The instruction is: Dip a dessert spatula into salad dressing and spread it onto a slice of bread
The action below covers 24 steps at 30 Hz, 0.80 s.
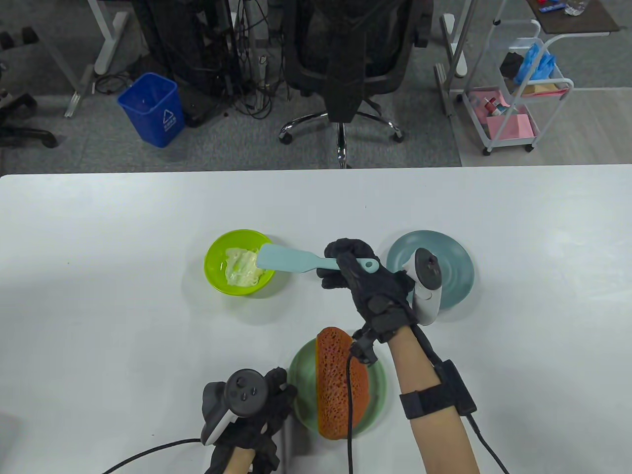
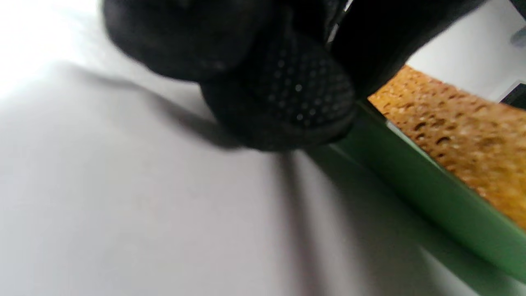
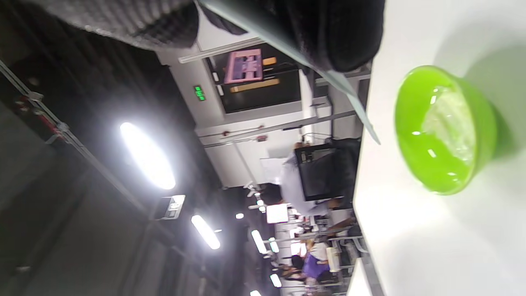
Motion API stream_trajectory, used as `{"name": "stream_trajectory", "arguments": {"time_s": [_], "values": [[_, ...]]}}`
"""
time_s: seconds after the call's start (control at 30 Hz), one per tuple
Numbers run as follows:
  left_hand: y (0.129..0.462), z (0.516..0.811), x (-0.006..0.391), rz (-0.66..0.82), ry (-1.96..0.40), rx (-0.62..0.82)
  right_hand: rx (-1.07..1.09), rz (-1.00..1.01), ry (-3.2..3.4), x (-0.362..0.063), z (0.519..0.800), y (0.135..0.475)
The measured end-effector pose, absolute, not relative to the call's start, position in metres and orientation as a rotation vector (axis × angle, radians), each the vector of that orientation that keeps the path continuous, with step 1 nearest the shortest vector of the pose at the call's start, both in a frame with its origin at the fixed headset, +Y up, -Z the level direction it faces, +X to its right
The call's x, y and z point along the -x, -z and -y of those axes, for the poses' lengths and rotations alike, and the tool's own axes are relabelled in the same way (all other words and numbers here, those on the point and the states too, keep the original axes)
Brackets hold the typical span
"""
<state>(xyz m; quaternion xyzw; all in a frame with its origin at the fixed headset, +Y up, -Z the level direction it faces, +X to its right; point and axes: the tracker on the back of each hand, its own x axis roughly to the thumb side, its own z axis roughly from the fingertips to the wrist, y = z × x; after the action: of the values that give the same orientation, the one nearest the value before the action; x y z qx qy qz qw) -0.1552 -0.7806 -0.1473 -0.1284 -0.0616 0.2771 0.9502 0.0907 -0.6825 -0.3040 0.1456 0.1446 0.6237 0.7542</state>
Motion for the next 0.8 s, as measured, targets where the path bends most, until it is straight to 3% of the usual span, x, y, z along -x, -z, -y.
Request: {"name": "stream_trajectory", "arguments": {"time_s": [0.43,0.8], "values": [[0.147,0.78,0.153,0.13,-0.536,0.242,-0.188,-0.424,-1.575,-0.035,0.695,0.329],[0.147,0.78,0.152,0.124,-0.538,0.249,-0.132,-0.446,-1.663,-0.024,0.704,0.334]]}}
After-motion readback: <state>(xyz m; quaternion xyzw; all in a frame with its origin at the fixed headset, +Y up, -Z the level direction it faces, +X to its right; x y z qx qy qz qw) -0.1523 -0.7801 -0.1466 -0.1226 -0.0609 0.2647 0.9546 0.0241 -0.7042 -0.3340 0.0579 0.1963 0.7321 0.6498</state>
